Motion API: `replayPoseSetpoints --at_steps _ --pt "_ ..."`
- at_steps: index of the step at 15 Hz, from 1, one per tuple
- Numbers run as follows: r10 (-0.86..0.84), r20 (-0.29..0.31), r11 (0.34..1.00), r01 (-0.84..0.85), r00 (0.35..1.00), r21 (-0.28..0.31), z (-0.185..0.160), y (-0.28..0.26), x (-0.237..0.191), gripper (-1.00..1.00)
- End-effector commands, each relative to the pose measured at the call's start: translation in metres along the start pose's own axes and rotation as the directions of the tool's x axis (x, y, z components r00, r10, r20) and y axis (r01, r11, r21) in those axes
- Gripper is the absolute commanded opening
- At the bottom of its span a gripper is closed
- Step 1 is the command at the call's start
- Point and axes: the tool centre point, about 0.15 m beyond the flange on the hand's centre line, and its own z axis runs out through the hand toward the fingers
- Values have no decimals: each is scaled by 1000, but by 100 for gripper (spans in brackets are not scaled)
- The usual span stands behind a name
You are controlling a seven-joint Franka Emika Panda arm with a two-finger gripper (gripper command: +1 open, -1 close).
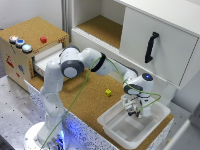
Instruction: Put the grasped purple block inside the left cabinet
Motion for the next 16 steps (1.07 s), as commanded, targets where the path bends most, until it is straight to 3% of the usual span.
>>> replayPoseSetpoints --at_steps 1,6,9,12,16 --pt "-20 -21 999 21 1000 43 -5 -18 4 -100" --pt "-103 -167 993 112 980 47 -82 -62 -30 -100" --pt "-189 -210 979 201 959 34 -122 -102 -65 -100" --pt "-276 -225 957 289 934 26 -148 -141 -97 -100" --pt "-424 -207 894 444 881 57 -156 -214 -139 -100"
